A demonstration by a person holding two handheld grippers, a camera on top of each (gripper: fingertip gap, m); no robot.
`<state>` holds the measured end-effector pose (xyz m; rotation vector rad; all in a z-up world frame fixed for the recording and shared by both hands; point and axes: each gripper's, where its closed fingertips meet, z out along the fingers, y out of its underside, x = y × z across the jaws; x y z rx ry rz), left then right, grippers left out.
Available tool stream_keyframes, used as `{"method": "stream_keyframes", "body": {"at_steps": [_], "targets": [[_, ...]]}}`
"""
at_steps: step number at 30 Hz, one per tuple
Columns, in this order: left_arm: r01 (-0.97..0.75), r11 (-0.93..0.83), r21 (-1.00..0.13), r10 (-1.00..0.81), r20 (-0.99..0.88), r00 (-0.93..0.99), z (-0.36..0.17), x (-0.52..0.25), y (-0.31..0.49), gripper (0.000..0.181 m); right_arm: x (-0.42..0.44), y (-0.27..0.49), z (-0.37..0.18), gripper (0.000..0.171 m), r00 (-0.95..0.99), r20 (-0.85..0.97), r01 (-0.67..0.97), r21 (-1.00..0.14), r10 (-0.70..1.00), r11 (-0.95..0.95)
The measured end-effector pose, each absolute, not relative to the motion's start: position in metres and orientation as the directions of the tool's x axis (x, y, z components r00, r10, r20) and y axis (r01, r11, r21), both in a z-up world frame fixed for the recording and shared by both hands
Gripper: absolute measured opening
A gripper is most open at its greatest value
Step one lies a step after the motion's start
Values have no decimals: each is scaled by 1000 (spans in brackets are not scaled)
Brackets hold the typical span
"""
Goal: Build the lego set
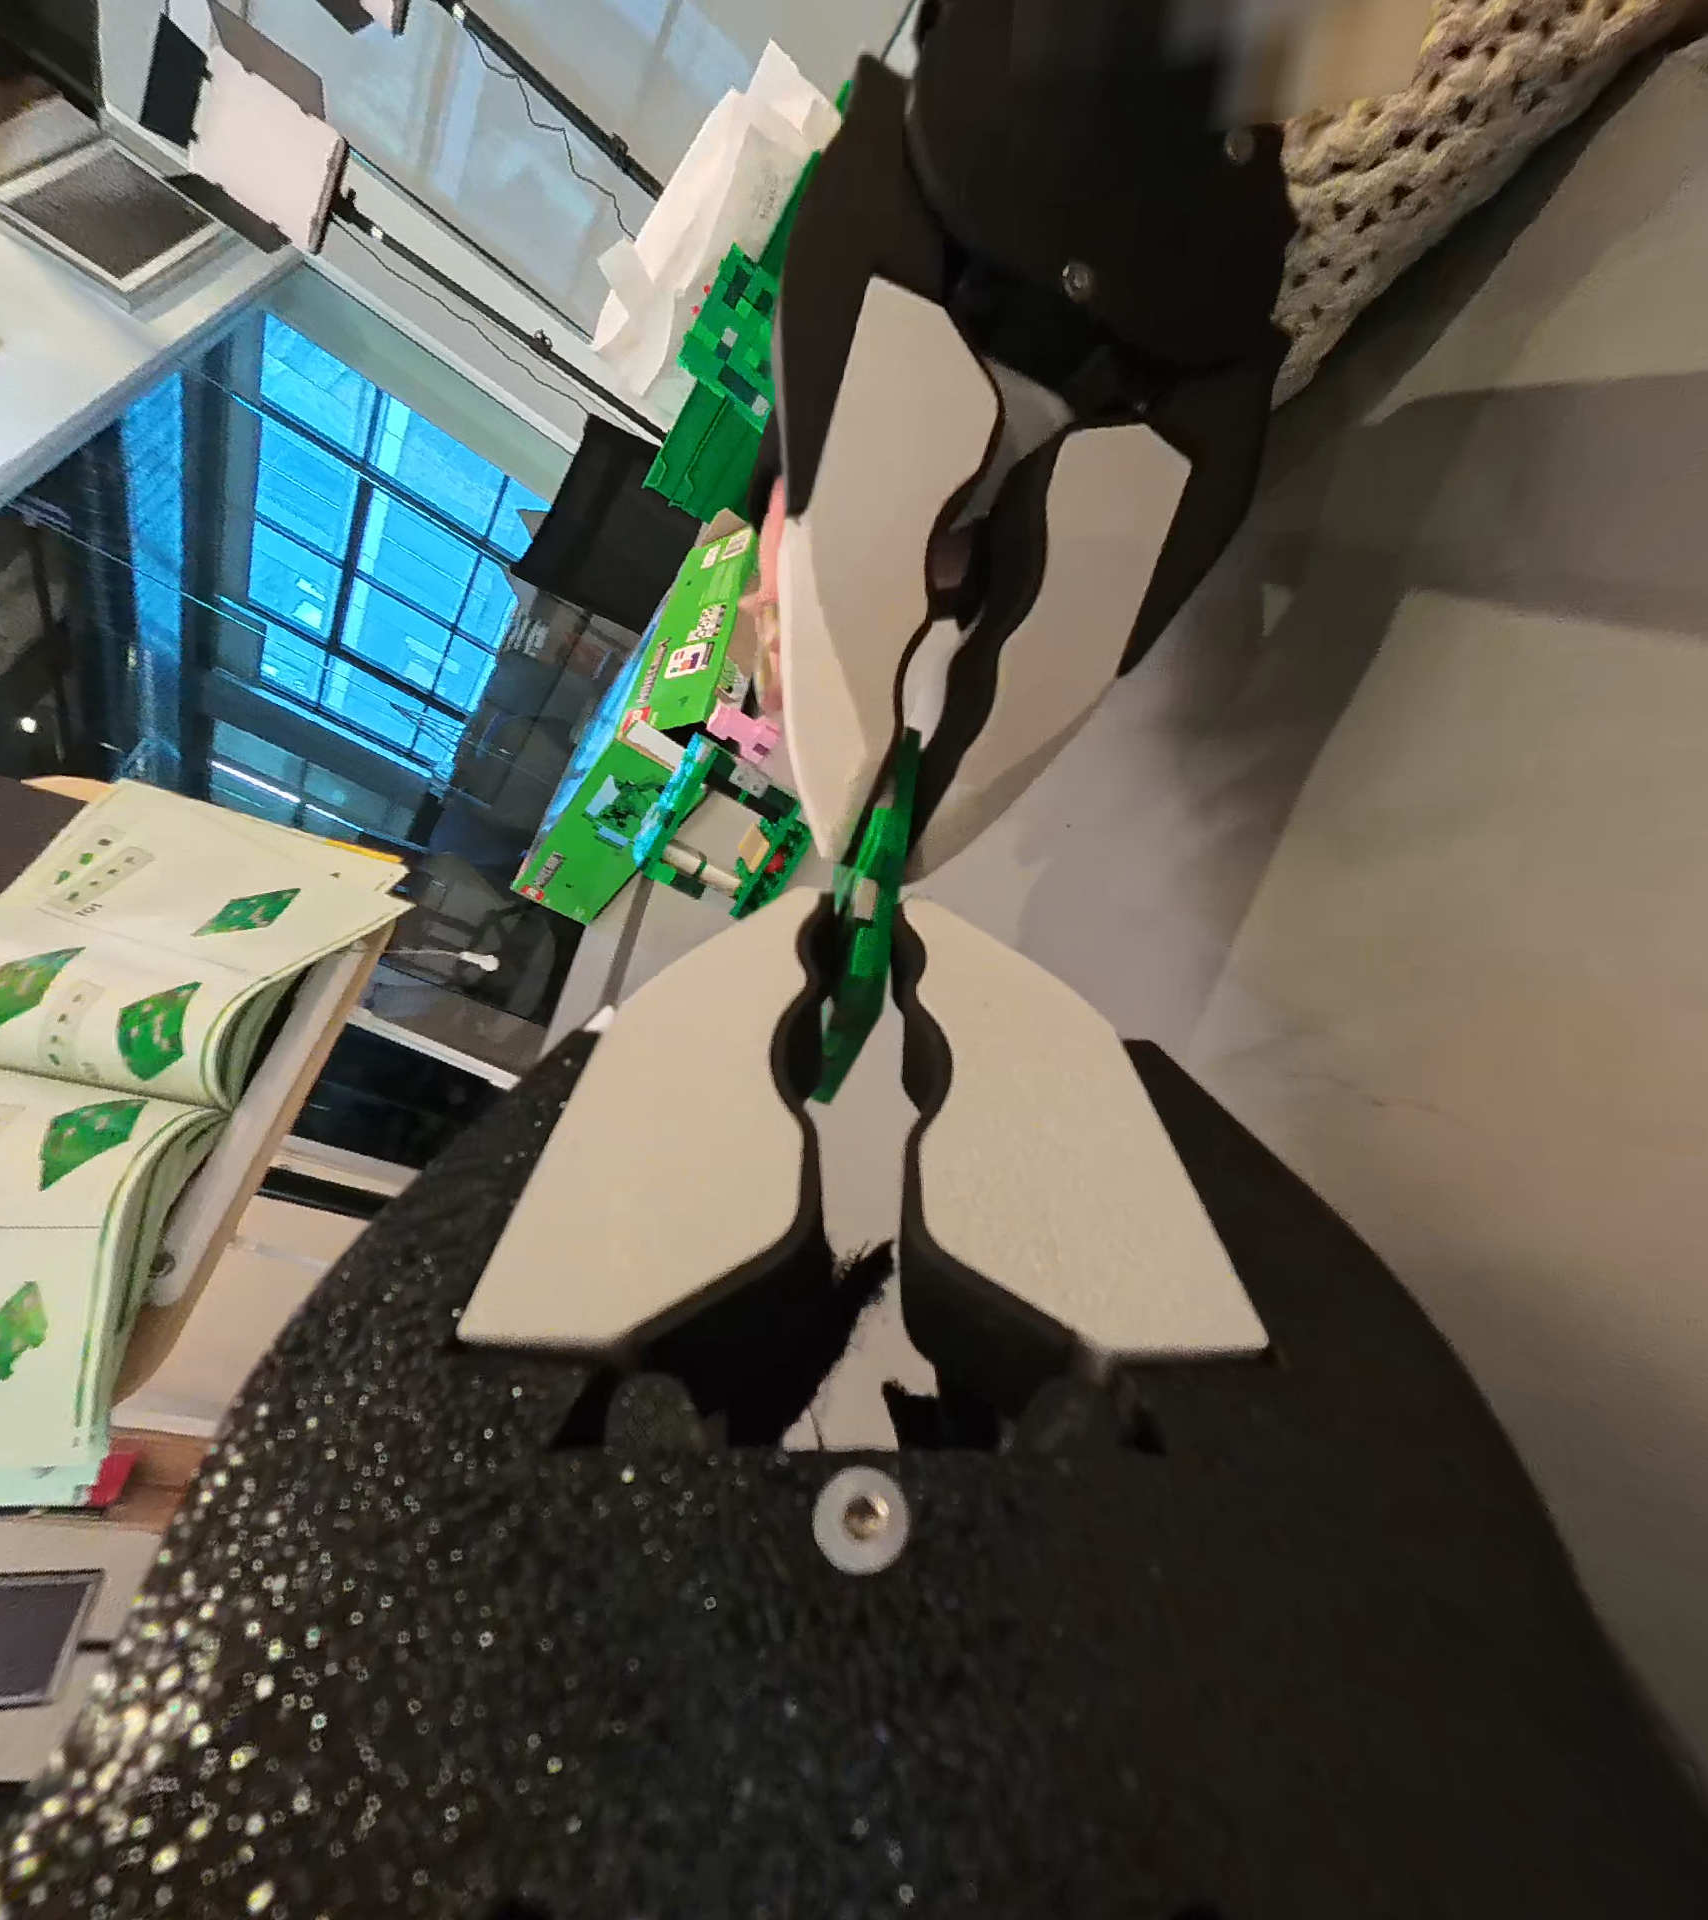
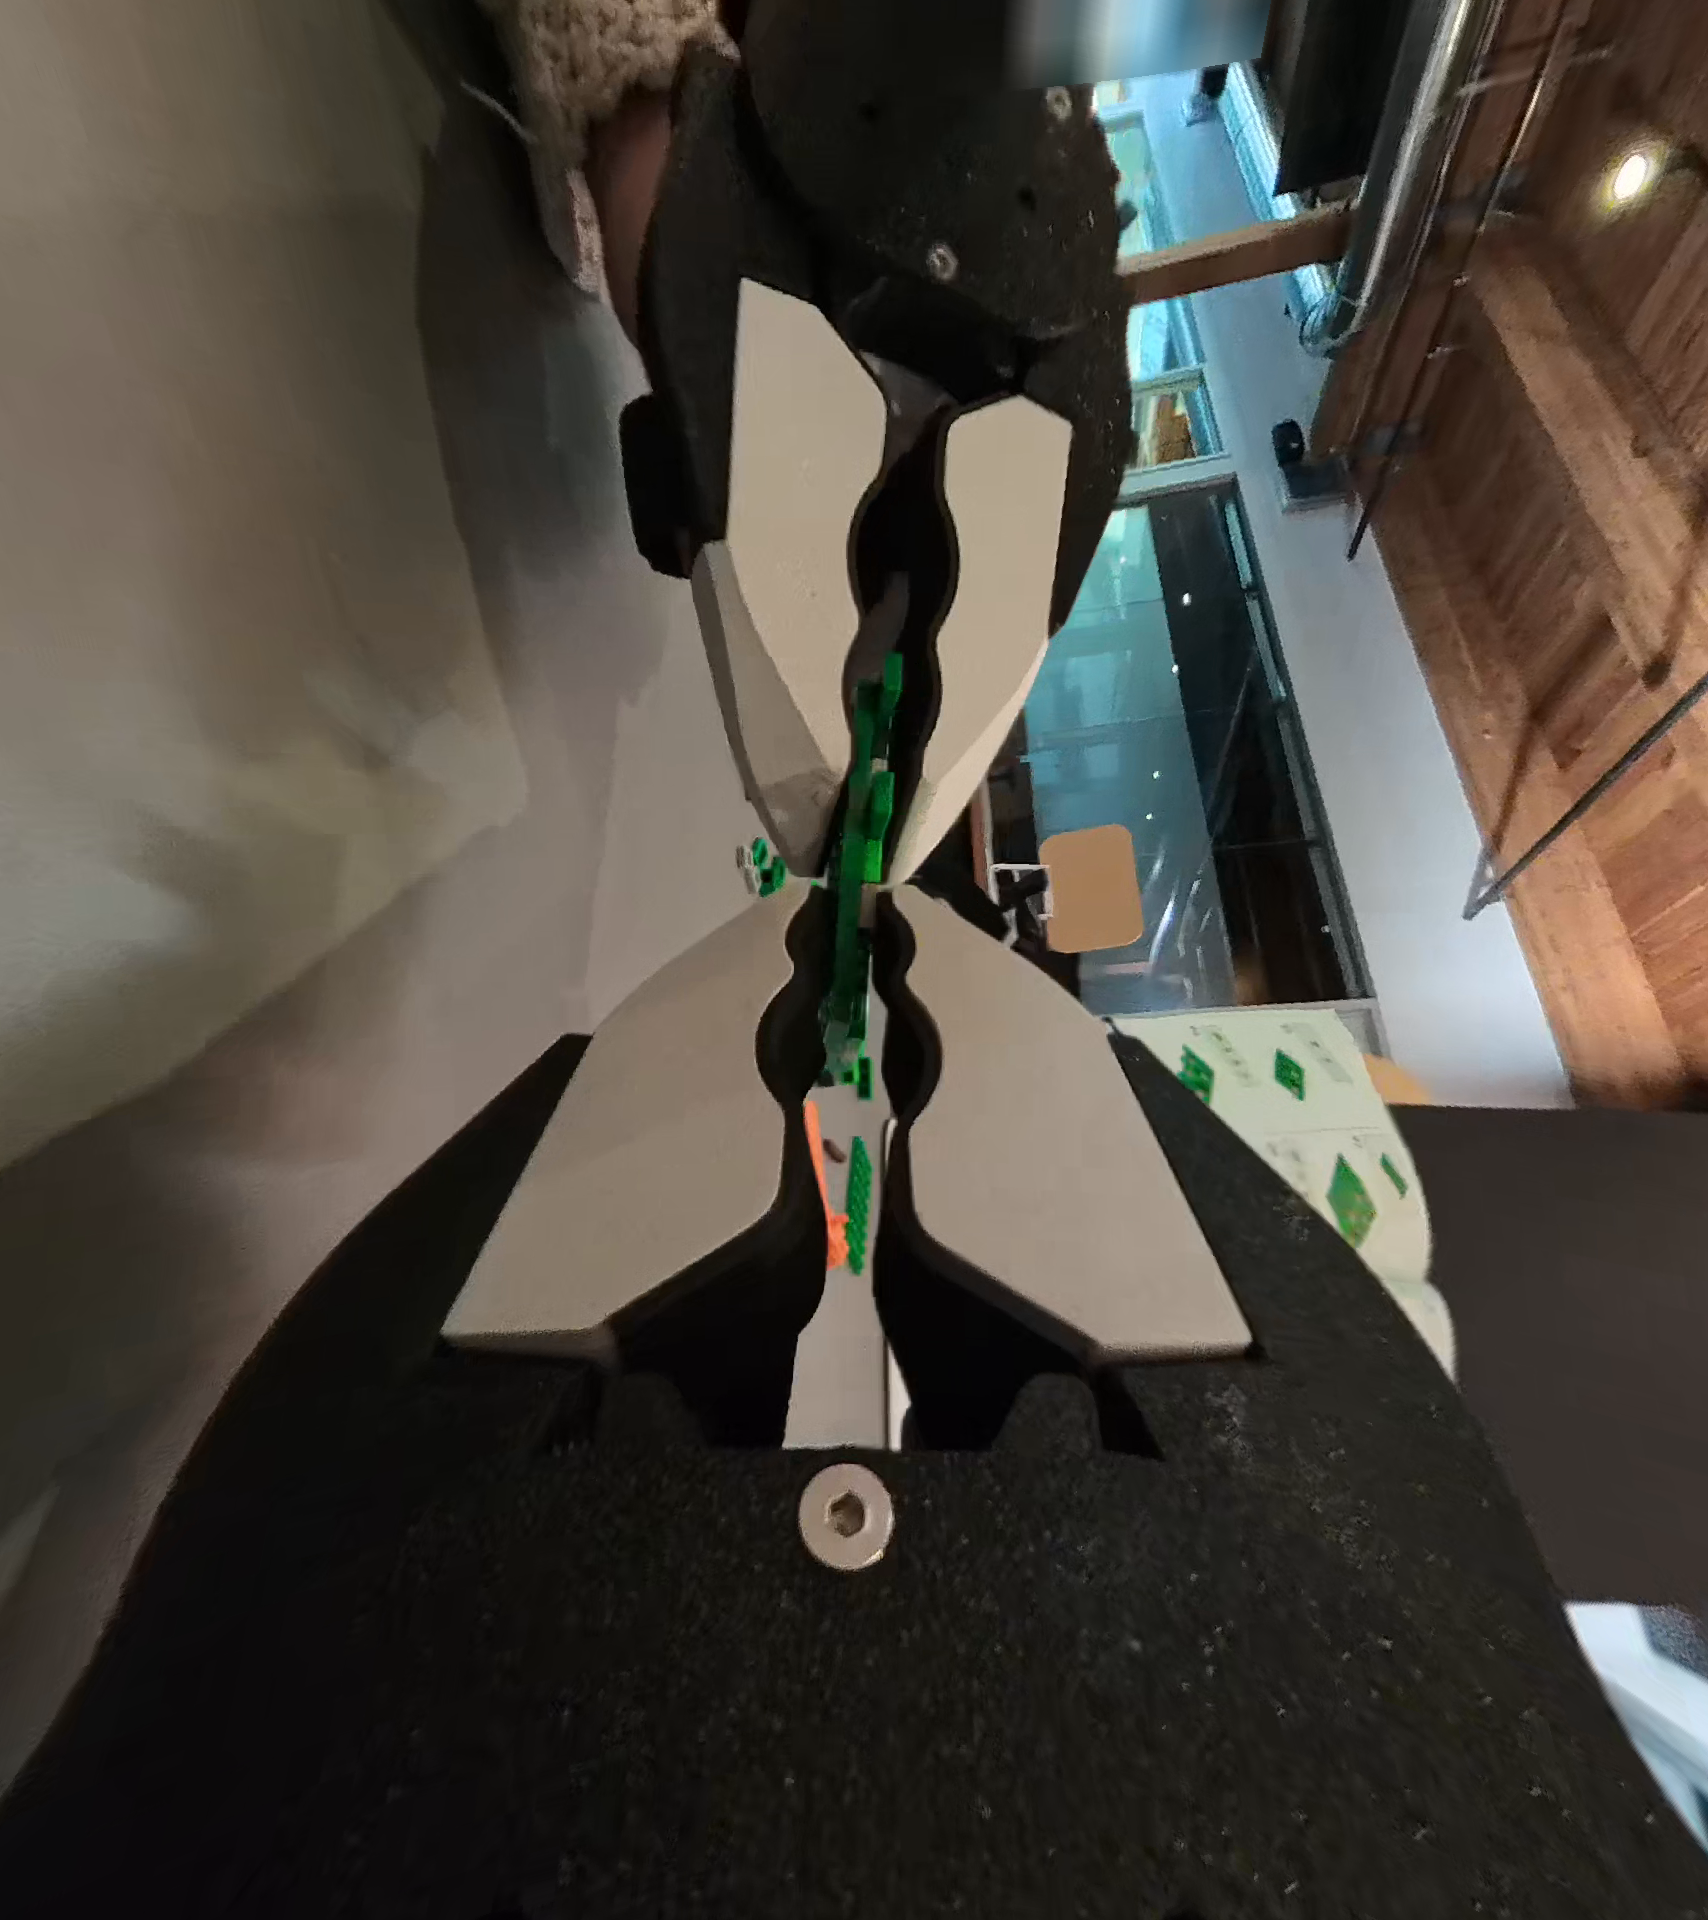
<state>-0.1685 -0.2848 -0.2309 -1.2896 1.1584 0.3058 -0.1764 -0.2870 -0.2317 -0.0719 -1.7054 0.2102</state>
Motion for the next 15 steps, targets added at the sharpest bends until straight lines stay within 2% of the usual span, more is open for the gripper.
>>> {"method": "stream_keyframes", "body": {"at_steps": [1, 4, 6, 9, 11, 12, 15], "targets": [[-752, 333, -569, -389, -809, 440, -230, -169, -285, 9, -176, -287, -231, 7, -150, 973, -71, -187, 175, 980], [-772, 339, -537, -367, -832, 417, -231, -170, -285, 9, -177, -287, -232, 7, -144, 978, -65, -164, 153, 984], [-784, 330, -526, -360, -838, 410, -233, -173, -283, 8, -179, -286, -234, 7, -157, 971, -56, -189, 178, 980], [-783, 328, -529, -335, -840, 428, -228, -177, -282, 6, -183, -283, -227, 12, -77, 973, -48, -221, 217, 974], [-781, 326, -532, -325, -839, 436, -225, -179, -282, 6, -185, -278, -231, 25, -88, 972, -13, -222, 220, 975], [-782, 326, -531, -322, -840, 436, -225, -180, -282, 6, -186, -274, -231, 26, -81, 969, 6, -232, 232, 973], [-790, 329, -518, -322, -847, 422, -226, -180, -283, 6, -185, -271, -229, 12, -63, 970, 14, -233, 234, 972]]}}
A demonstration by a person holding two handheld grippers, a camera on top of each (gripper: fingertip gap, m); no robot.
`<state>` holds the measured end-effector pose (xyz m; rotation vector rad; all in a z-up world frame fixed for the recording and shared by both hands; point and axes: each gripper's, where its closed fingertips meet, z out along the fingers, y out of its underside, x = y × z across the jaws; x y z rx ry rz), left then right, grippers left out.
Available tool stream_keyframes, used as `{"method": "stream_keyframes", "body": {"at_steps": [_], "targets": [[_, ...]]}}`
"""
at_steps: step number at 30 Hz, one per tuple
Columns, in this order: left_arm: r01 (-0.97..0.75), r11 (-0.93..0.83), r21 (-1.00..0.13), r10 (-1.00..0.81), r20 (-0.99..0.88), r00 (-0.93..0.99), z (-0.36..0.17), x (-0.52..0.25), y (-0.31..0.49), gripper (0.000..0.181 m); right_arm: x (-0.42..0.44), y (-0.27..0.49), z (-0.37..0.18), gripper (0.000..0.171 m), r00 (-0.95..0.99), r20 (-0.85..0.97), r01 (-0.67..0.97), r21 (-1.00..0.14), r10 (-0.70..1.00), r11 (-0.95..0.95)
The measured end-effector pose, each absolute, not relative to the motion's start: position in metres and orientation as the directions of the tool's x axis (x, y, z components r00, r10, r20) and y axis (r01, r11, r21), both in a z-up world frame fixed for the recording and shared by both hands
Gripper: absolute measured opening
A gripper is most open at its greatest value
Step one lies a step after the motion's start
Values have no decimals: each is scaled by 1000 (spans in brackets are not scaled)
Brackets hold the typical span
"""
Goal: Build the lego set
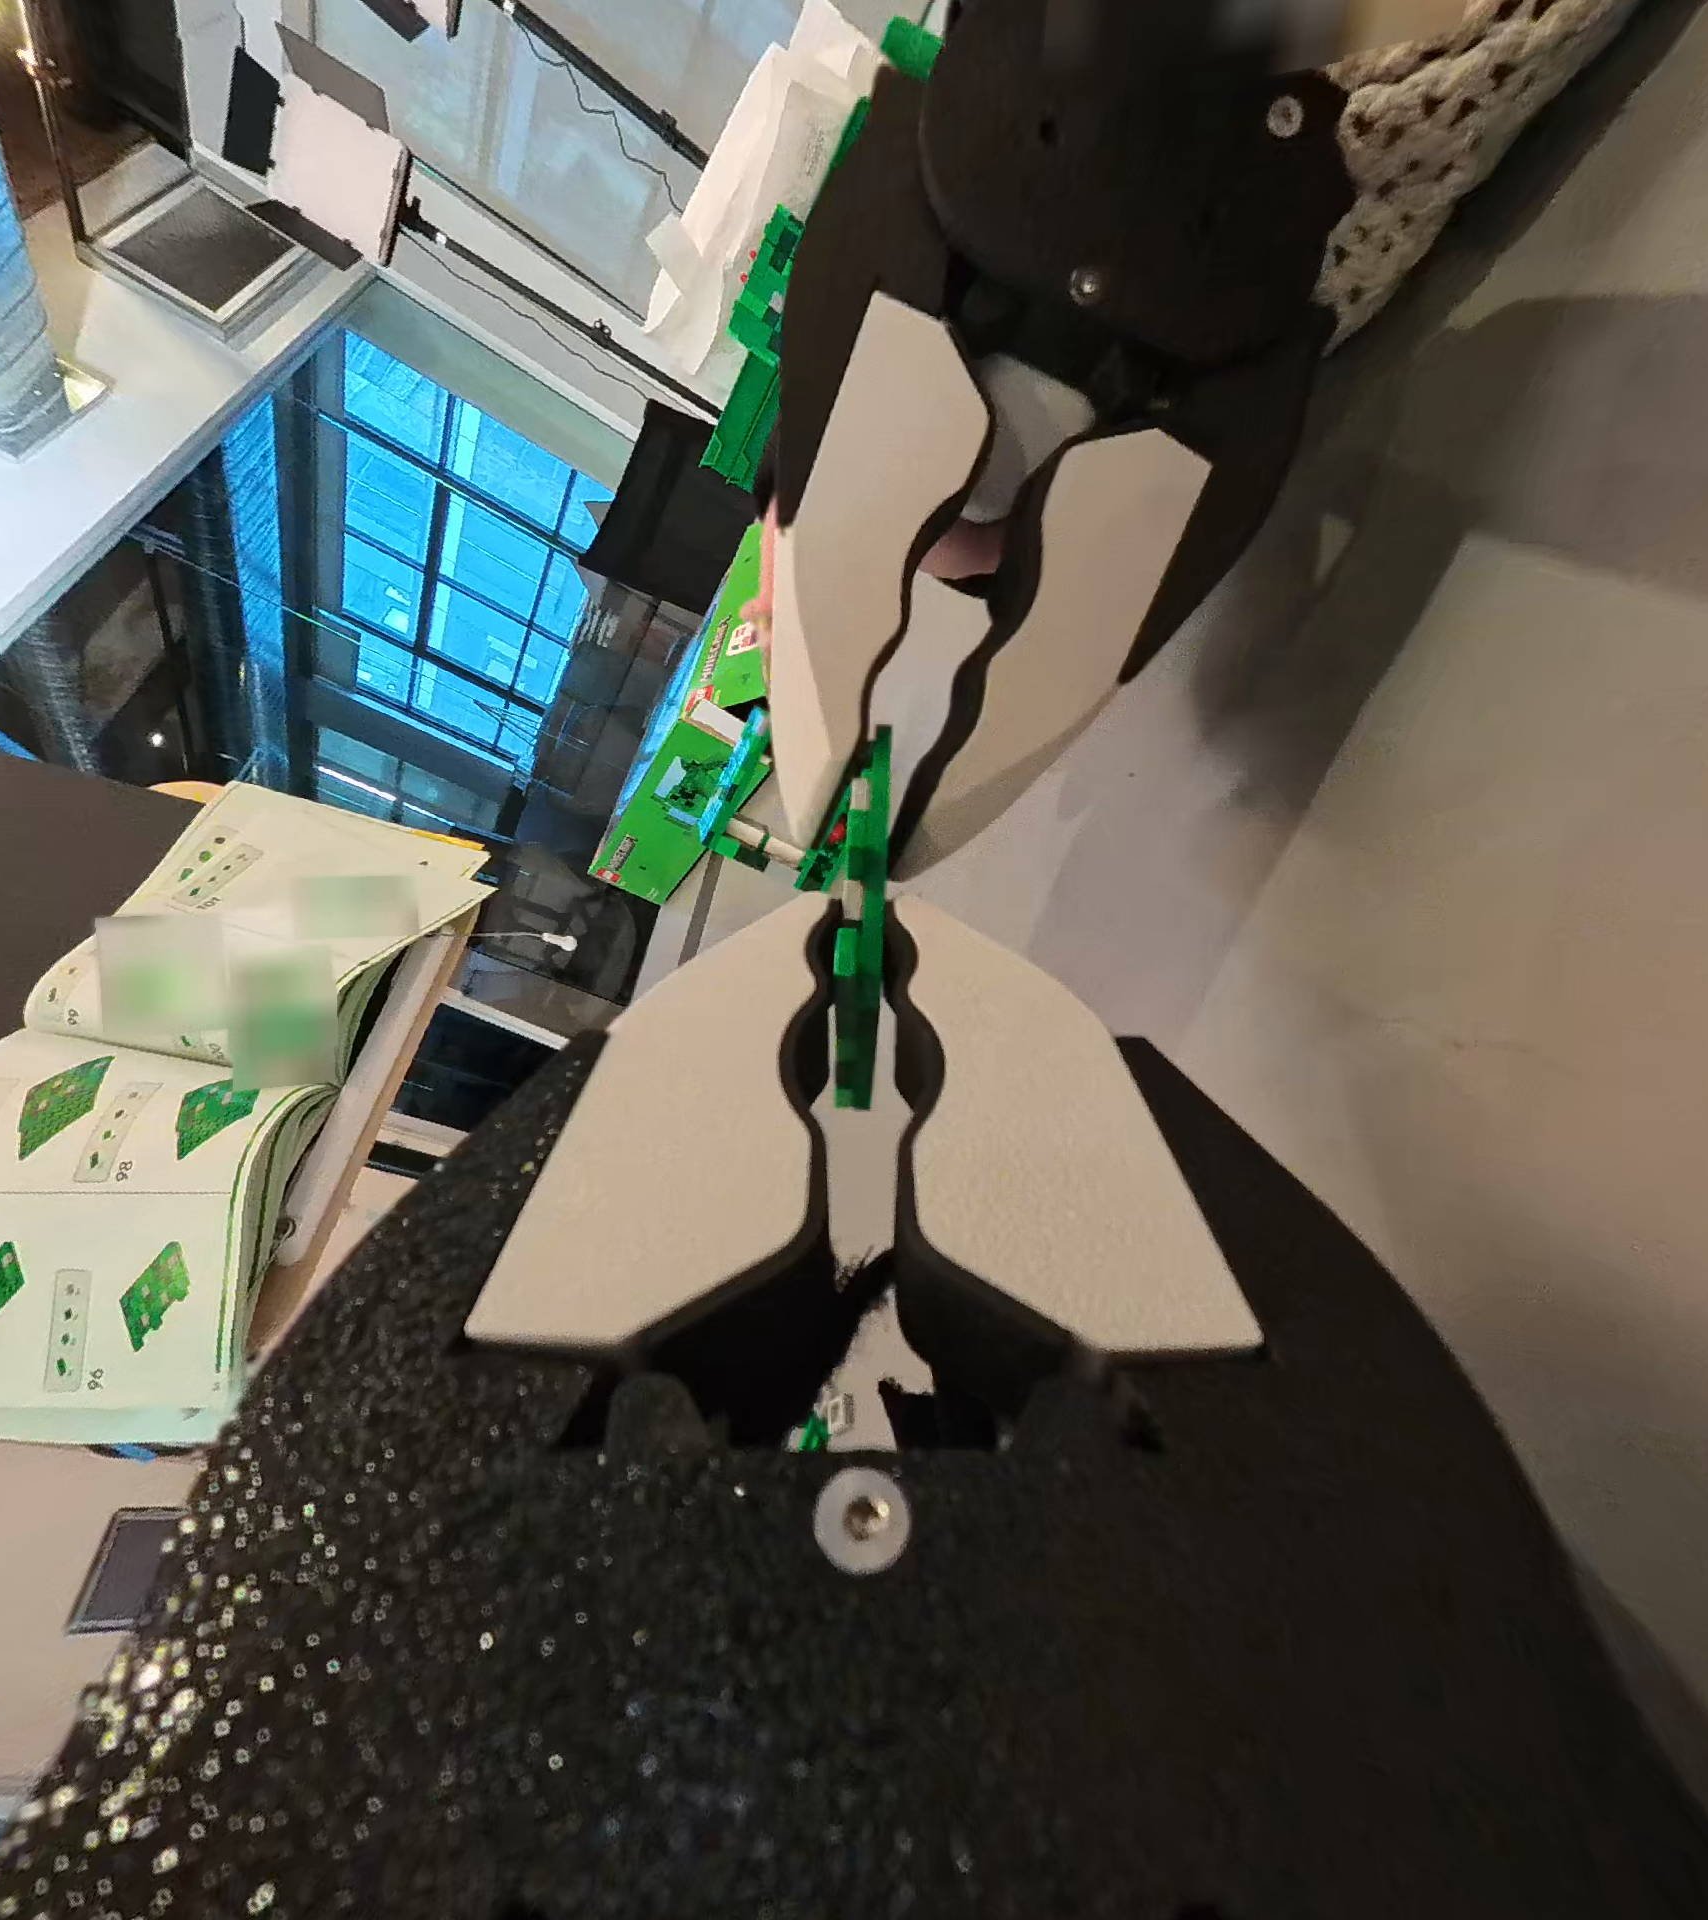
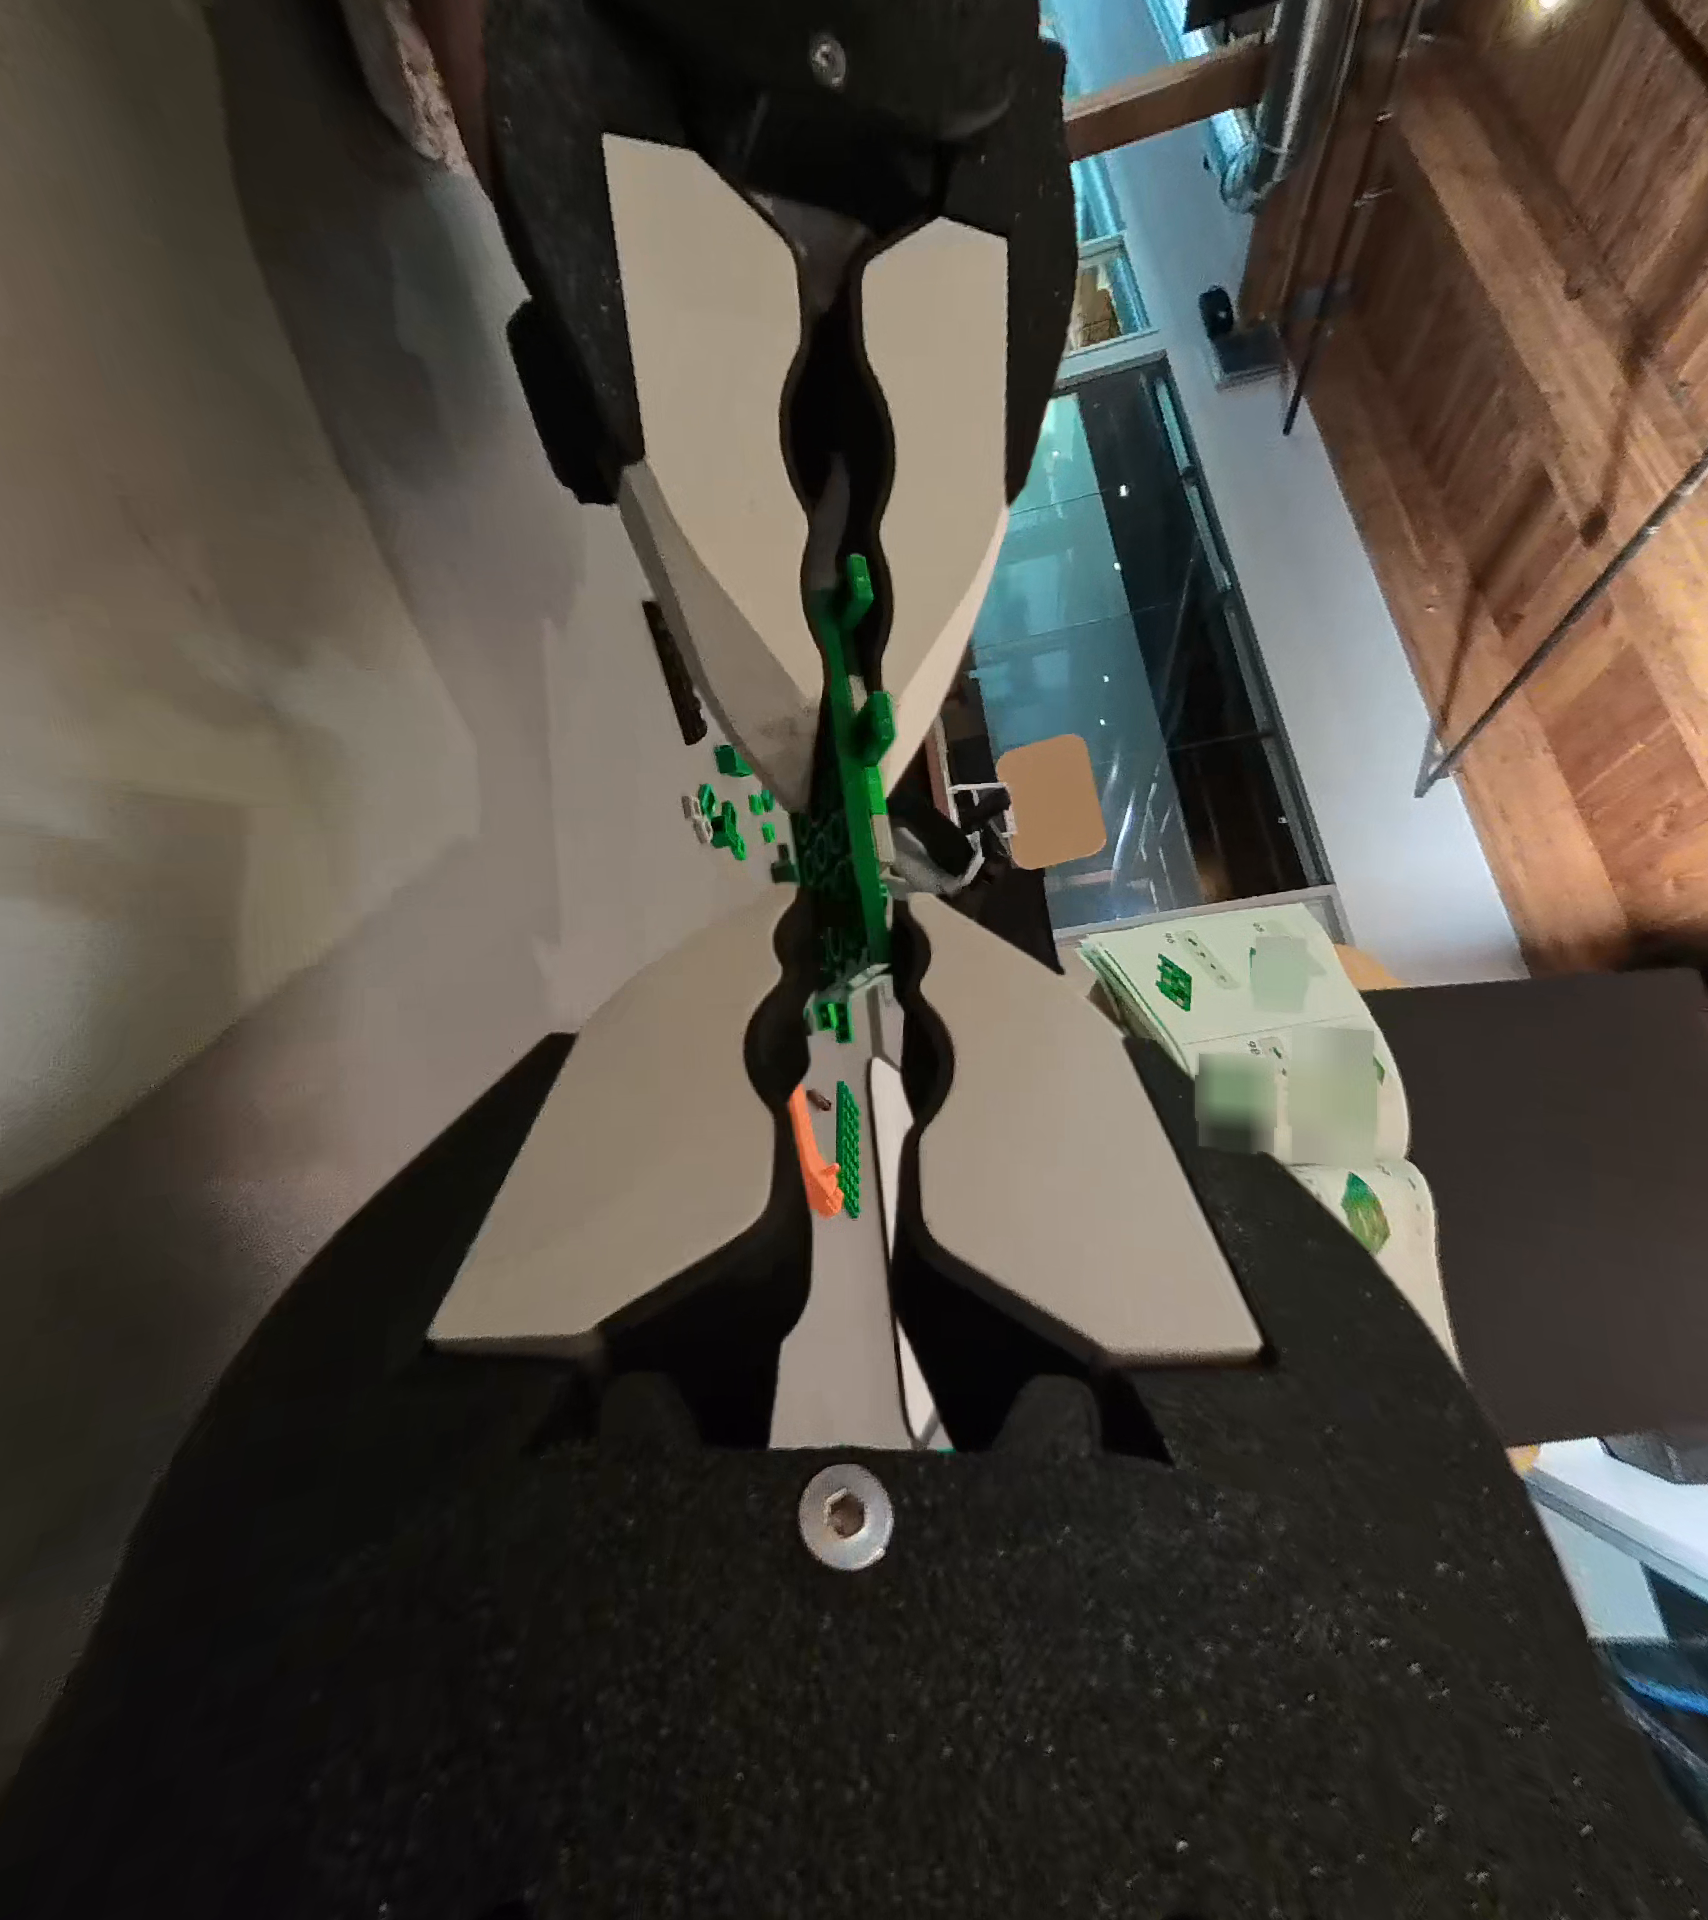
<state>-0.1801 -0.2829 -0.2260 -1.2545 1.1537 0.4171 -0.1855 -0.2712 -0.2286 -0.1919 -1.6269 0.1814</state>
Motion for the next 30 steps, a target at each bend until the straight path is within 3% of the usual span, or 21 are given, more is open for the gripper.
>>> {"method": "stream_keyframes", "body": {"at_steps": [6, 12, 14, 16, 21, 26, 30], "targets": [[-794, 324, -513, -262, -856, 446, -216, -187, -281, 30, -182, -271, -225, 6, -29, 986, -15, -166, 165, 986], [-890, 363, -276, -135, -961, 243, -217, -190, -286, 13, -178, -279, -225, 6, -51, 988, -77, -148, 144, 986], [-916, 374, -146, -97, -988, 118, -223, -187, -288, 6, -177, -280, -226, 6, -73, 982, -84, -178, 172, 980], [-926, 371, -76, -77, -996, 51, -227, -186, -288, 6, -175, -280, -231, 8, -115, 967, -75, -236, 227, 969], [-942, 327, -77, -61, -996, 60, -224, -198, -285, 6, -168, -271, -234, 21, -150, 913, -68, -393, 380, 917], [-932, 232, -277, -123, -959, 255, -223, -238, -277, 6, -170, -243, -234, 24, -213, 638, -48, -763, 740, 644], [-927, 193, -322, -122, -945, 303, -222, -249, -275, 6, -172, -228, -211, 23, -169, 462, -92, -887, 870, 453]]}}
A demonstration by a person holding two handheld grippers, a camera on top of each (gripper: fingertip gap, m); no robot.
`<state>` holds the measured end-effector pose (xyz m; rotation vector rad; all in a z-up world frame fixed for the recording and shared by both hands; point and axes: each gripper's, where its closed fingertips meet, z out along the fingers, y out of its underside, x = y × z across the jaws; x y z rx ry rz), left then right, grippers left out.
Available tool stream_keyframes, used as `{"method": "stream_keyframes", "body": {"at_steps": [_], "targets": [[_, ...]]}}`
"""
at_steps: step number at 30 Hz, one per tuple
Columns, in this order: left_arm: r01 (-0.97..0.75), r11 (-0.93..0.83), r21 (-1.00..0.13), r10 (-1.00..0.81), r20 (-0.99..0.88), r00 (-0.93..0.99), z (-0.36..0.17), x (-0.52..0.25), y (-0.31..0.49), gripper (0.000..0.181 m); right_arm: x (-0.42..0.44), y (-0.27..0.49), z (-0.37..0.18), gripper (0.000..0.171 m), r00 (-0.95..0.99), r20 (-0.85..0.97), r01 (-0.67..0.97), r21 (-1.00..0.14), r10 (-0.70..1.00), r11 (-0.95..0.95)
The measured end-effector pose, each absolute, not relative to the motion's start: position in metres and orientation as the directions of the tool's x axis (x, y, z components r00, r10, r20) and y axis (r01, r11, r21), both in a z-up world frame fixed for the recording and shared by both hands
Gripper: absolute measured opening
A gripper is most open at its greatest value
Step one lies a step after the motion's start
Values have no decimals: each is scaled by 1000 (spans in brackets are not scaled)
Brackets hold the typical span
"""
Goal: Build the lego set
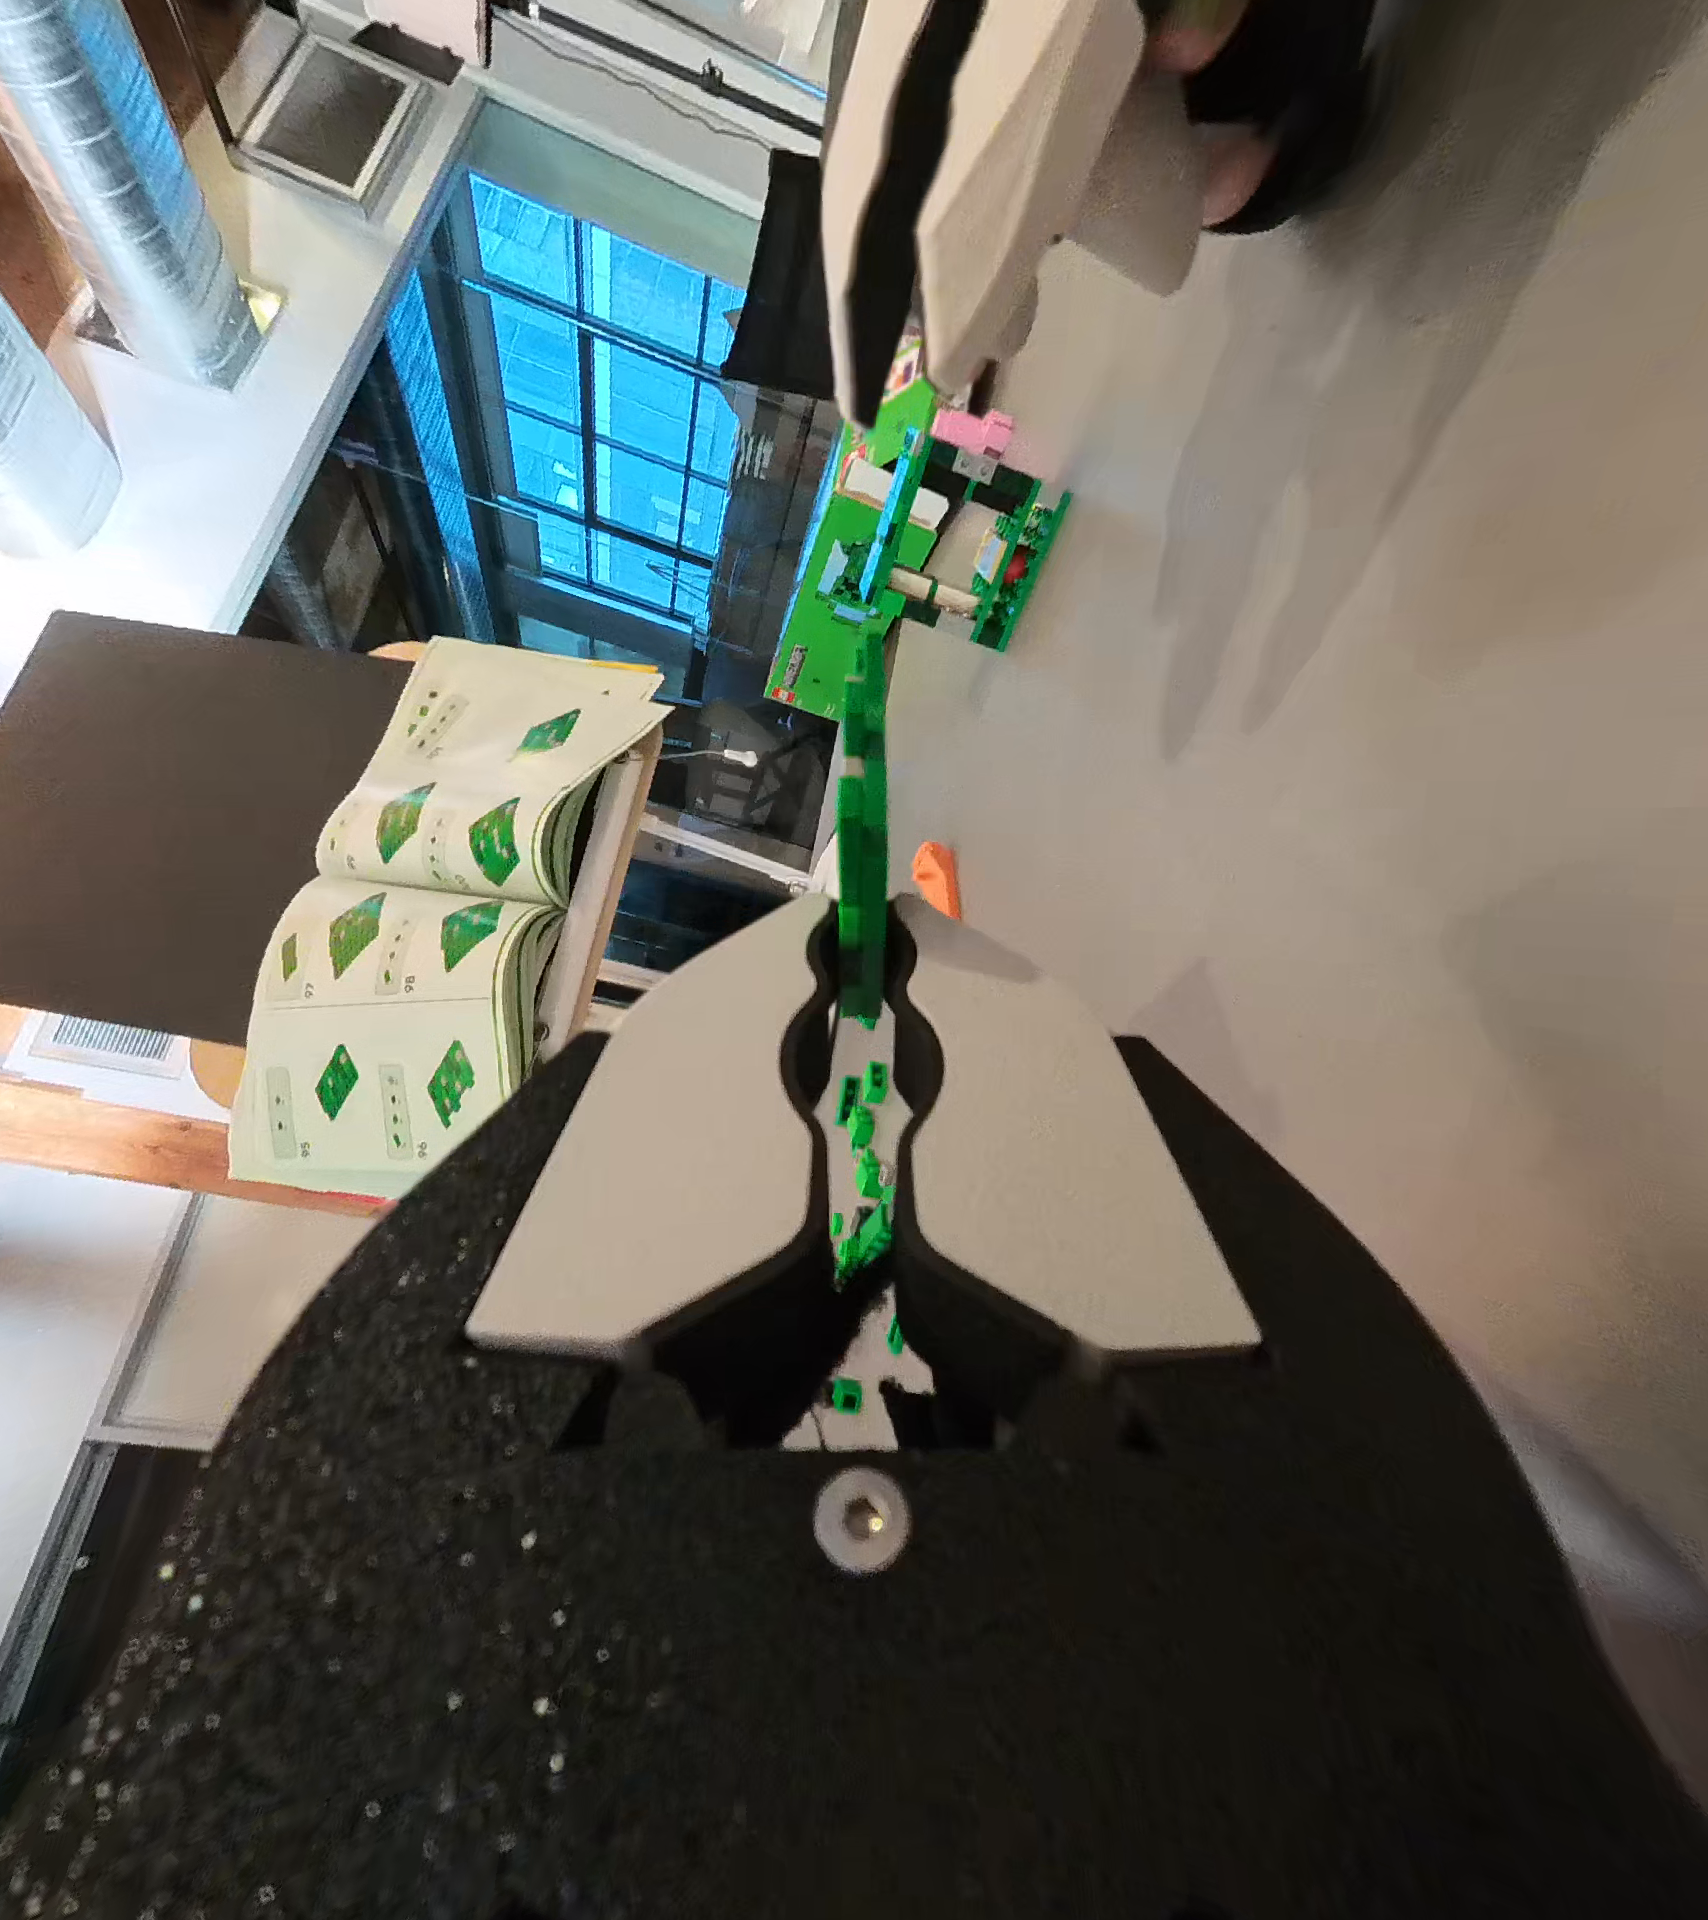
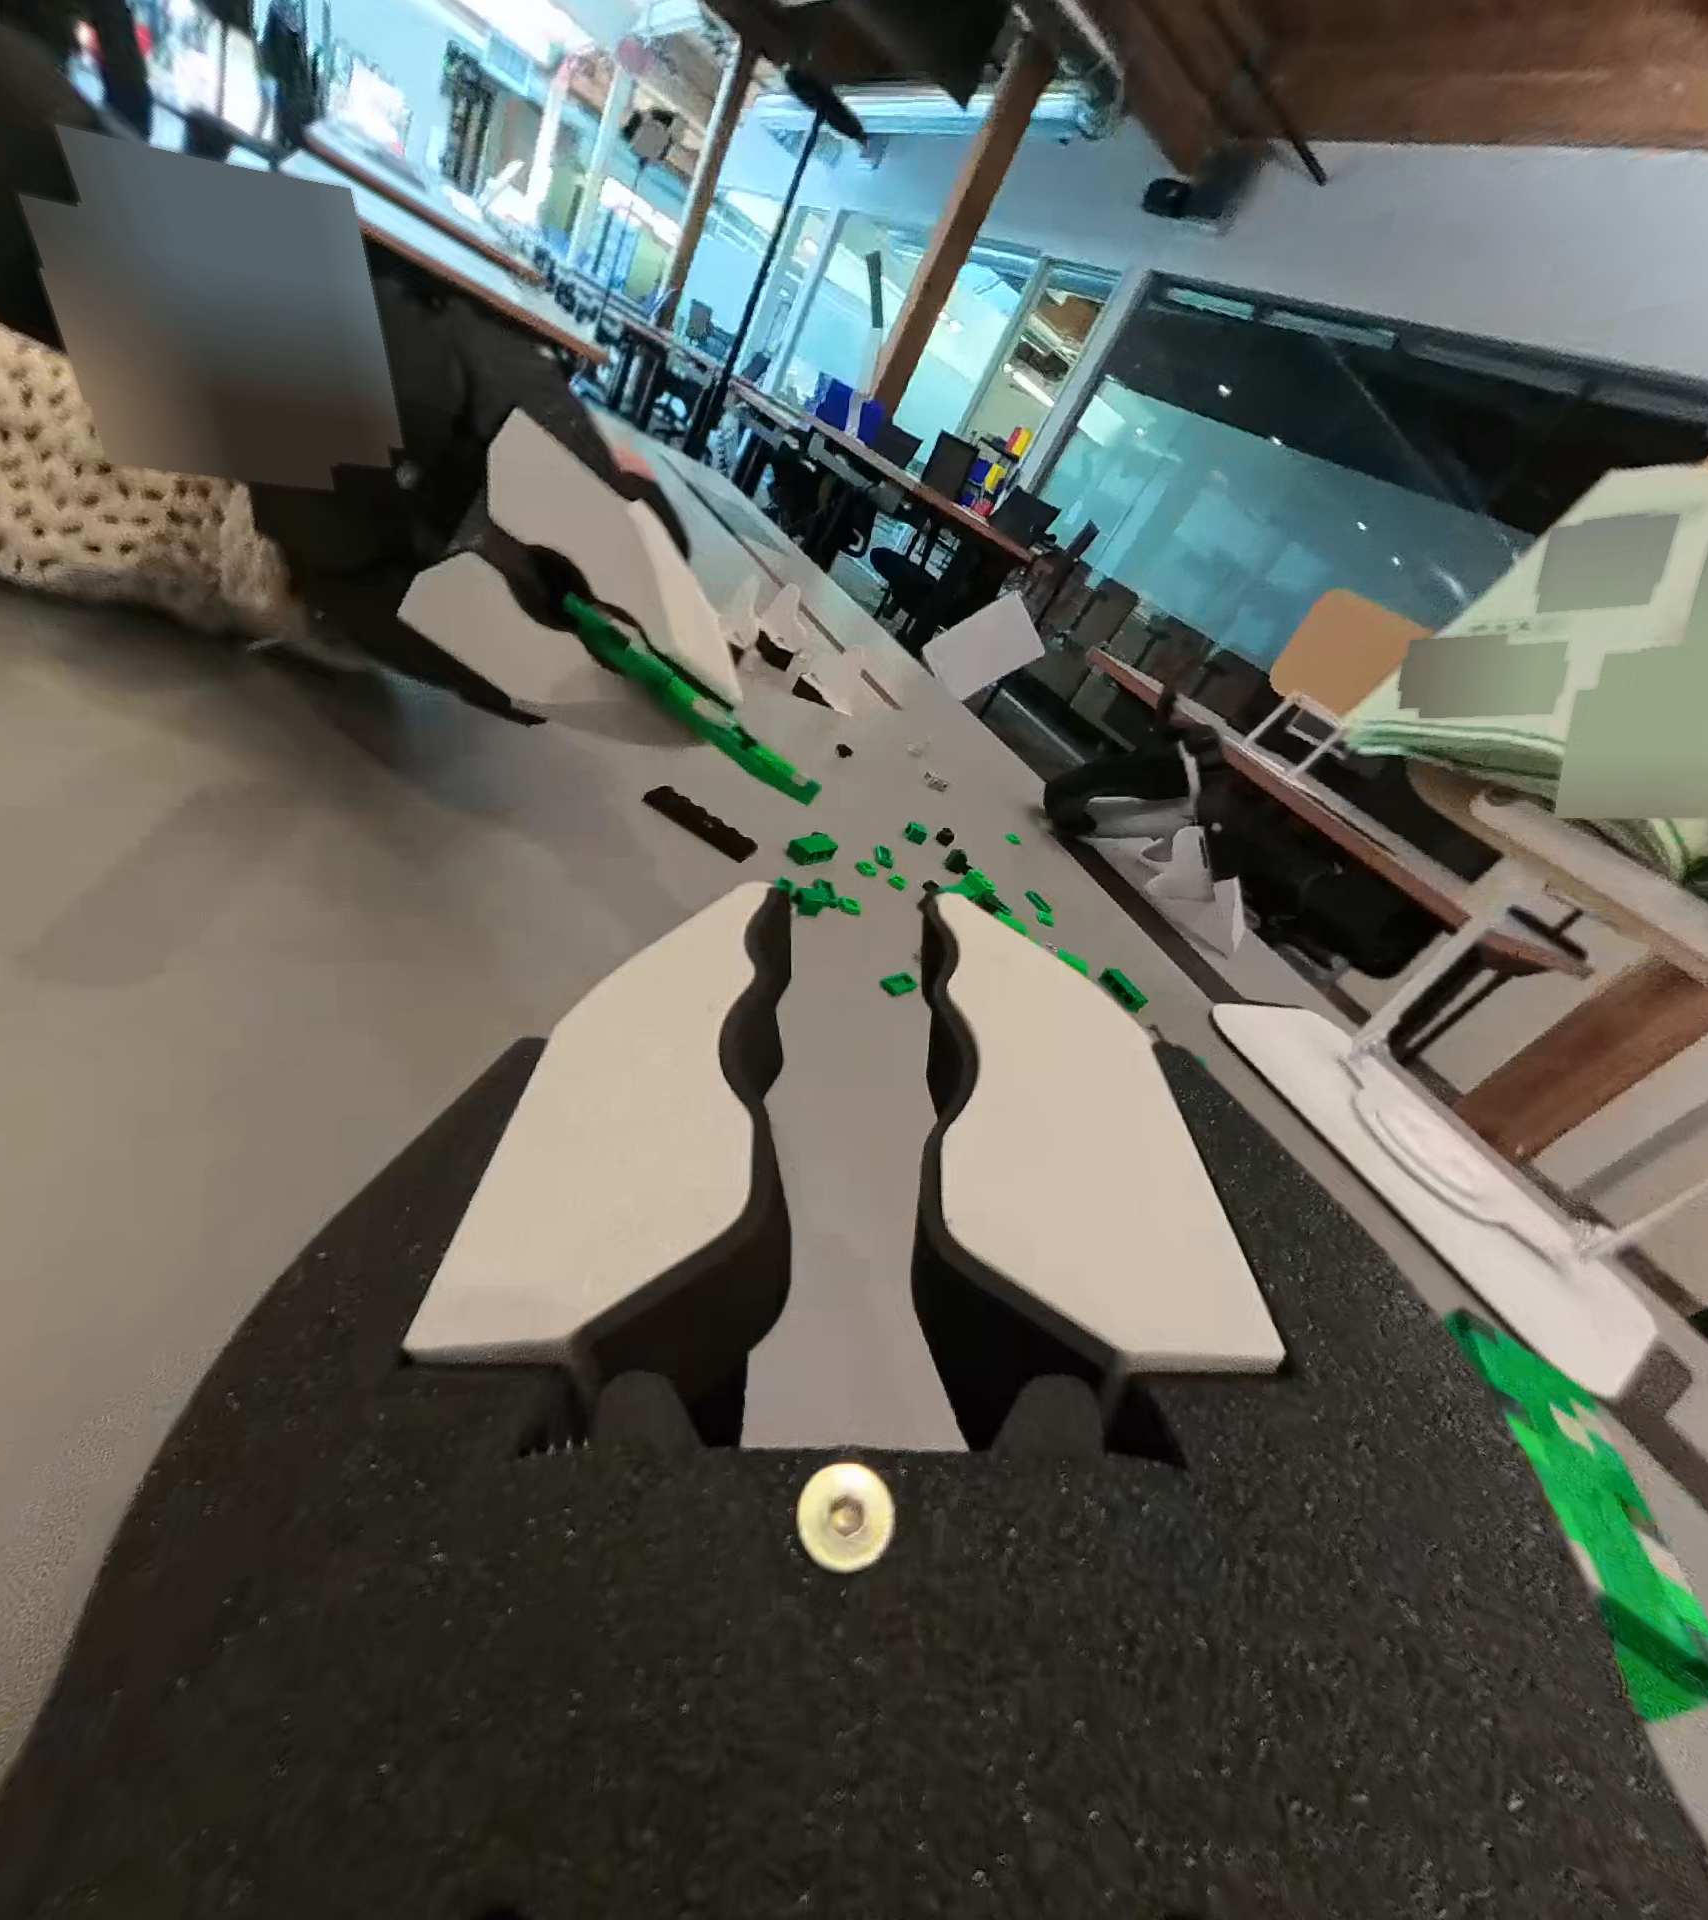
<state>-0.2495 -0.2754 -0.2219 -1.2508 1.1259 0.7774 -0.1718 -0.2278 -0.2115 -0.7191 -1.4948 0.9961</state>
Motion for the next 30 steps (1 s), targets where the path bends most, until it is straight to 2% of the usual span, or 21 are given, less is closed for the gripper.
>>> {"method": "stream_keyframes", "body": {"at_steps": [8, 13, 21, 30], "targets": [[-955, 186, -229, -141, -969, 205, -235, -242, -274, 6, -170, -215, -203, 15, -88, 399, -105, -915, 913, 390], [-979, 167, -117, -125, -987, 97, -235, -245, -277, 6, -169, -206, -195, 10, -67, 319, -147, -940, 945, 307], [-975, 175, -135, -133, -985, 112, -237, -245, -277, 6, -166, -188, -188, 6, -10, 200, -181, -964, 980, 195], [-980, 149, -132, -95, -988, 118, -235, -247, -275, 6, -164, -166, -187, 0, 177, 256, -144, -949, 950, 282]]}}
